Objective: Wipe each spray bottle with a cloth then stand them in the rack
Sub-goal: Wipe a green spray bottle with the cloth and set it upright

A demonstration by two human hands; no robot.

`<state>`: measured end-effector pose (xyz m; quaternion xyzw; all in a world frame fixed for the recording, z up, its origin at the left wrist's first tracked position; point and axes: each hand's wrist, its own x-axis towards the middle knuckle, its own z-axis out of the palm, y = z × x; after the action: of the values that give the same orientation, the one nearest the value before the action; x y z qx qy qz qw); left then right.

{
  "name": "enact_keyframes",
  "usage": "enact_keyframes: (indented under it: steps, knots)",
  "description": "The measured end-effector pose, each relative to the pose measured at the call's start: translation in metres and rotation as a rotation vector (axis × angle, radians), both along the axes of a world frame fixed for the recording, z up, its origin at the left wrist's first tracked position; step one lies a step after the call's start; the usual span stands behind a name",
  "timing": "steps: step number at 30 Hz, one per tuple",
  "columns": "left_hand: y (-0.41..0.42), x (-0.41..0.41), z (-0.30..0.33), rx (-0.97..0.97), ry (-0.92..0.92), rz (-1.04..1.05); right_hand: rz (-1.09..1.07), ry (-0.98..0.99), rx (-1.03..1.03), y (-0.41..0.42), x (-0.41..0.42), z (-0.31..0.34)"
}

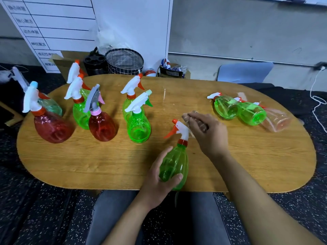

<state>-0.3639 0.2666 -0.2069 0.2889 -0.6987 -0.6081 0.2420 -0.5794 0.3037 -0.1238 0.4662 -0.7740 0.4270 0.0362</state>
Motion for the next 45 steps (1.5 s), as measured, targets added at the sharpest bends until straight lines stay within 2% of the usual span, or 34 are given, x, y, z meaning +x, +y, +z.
enact_keyframes:
  steps: [2, 6, 13, 18, 23, 28, 31, 36, 38, 39, 41, 43, 45]
  knots:
    - [0.0, 0.0, 0.0, -0.009, 0.008, -0.007, 0.074, -0.151, 0.015, -0.011, -0.003, 0.008]
    - [0.0, -0.001, 0.003, 0.015, 0.041, -0.023, 0.173, -0.266, 0.192, -0.025, -0.002, 0.003]
    - [0.001, 0.001, 0.002, 0.03, 0.055, -0.009, 0.202, -0.241, 0.317, 0.002, -0.016, 0.01]
    - [0.001, 0.0, 0.002, 0.033, 0.029, -0.014, 0.236, -0.386, 0.544, 0.018, -0.031, 0.04]
    - [0.0, -0.003, 0.002, 0.025, 0.016, -0.02, 0.161, -0.371, 0.195, -0.003, -0.017, 0.044]
    - [0.002, -0.003, 0.002, 0.042, 0.024, -0.007, 0.149, -0.325, 0.273, -0.018, -0.006, 0.004]
    - [0.005, -0.001, 0.006, 0.052, 0.044, -0.006, 0.142, -0.311, 0.29, -0.005, -0.011, 0.003]
    - [0.005, -0.003, 0.006, 0.035, 0.068, 0.01, 0.128, -0.327, 0.476, 0.023, -0.032, 0.004]
    - [0.005, -0.002, 0.005, 0.022, 0.059, 0.037, 0.092, -0.319, 0.352, 0.036, -0.032, -0.002]
    - [0.005, -0.002, 0.007, 0.04, 0.072, 0.064, 0.047, -0.384, 0.216, 0.042, -0.028, -0.008]
    - [0.003, -0.003, 0.009, 0.104, 0.11, 0.112, -0.031, -0.795, -0.051, 0.052, -0.008, -0.024]
    - [0.001, -0.005, 0.009, 0.152, 0.128, 0.136, -0.032, -1.148, -0.148, 0.058, 0.016, -0.047]
    - [-0.001, -0.006, 0.008, 0.21, 0.114, 0.129, 0.039, -1.271, -0.2, 0.057, 0.035, -0.063]
